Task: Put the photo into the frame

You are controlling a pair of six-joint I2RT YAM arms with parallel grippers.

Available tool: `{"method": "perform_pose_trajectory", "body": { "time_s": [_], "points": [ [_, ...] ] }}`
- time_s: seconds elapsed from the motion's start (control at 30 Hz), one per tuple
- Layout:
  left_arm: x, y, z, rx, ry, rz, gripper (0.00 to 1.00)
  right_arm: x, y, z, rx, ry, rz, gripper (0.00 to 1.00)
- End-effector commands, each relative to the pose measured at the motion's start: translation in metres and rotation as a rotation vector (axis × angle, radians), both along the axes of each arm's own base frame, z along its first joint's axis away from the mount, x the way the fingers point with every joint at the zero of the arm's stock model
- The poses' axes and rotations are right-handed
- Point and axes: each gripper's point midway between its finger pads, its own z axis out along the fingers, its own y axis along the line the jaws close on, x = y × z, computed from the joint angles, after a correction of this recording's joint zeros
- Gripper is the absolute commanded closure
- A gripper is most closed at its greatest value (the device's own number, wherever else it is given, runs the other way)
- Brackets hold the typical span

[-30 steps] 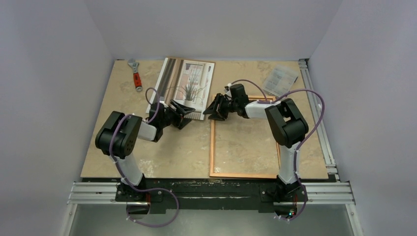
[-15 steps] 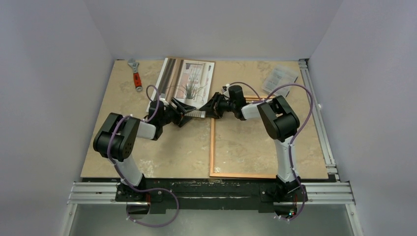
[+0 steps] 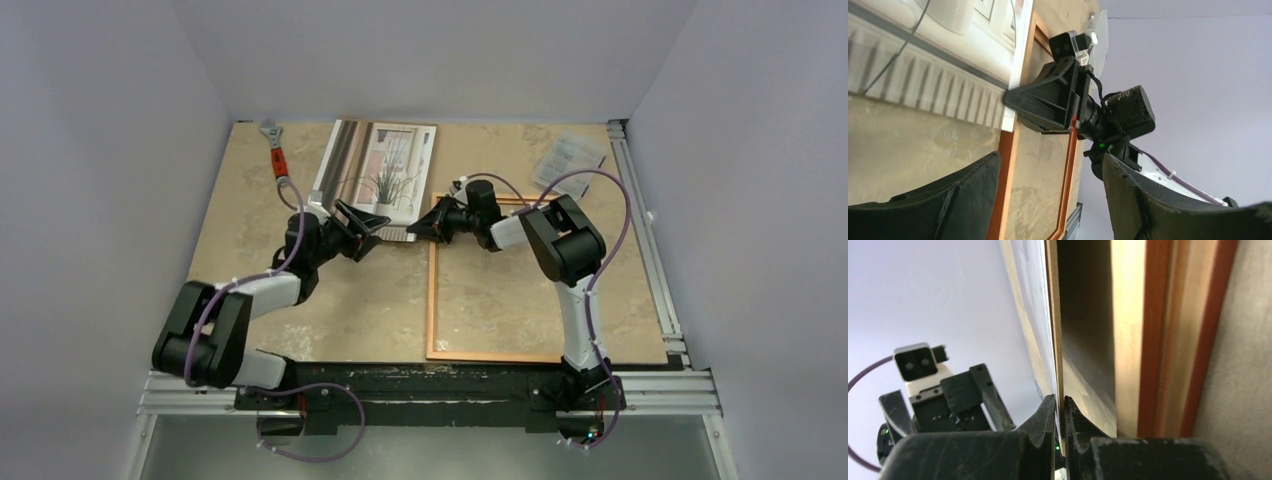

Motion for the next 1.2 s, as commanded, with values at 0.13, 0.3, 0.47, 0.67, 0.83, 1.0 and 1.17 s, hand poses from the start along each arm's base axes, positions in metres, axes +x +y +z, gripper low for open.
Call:
{"method": "perform_pose_trajectory", "body": {
  "time_s": [0.13,0.3,0.47,0.67,0.83,1.0,1.17],
  "points": [
    [-0.076,0.046,0.019,0.288,0.037,0.078,0.21,-0.055,-0.007,0.0,-0.118,-0.021,0.17,1.0],
    [-0.106,0.087,0.044,0.486,0.033,0.157,0.17,-0.101,-0.003,0.001,-0.2,-0.051,0.302,1.0],
    [-0.114,0.095,0.04,0.569,0.083,0.135,0.17,-0.157,-0.004,-0.018,-0.384,-0.05,0.44,1.0],
    [-0.112,0.096,0.016,0.615,0.154,0.11,0.16,-0.202,-0.033,-0.029,-0.501,-0.044,0.438,1.0],
    [-0.108,0.097,0.003,0.655,0.182,0.082,0.14,-0.212,-0.042,-0.022,-0.549,-0.094,0.452,0.68],
    [-0.111,0.103,-0.012,0.732,0.242,0.044,0.14,-0.192,-0.047,-0.012,-0.667,-0.173,0.439,0.48],
    [-0.119,0.122,-0.031,0.836,0.344,0.054,0.14,-0.154,-0.048,0.005,-0.792,-0.286,0.399,0.47]
  ]
}}
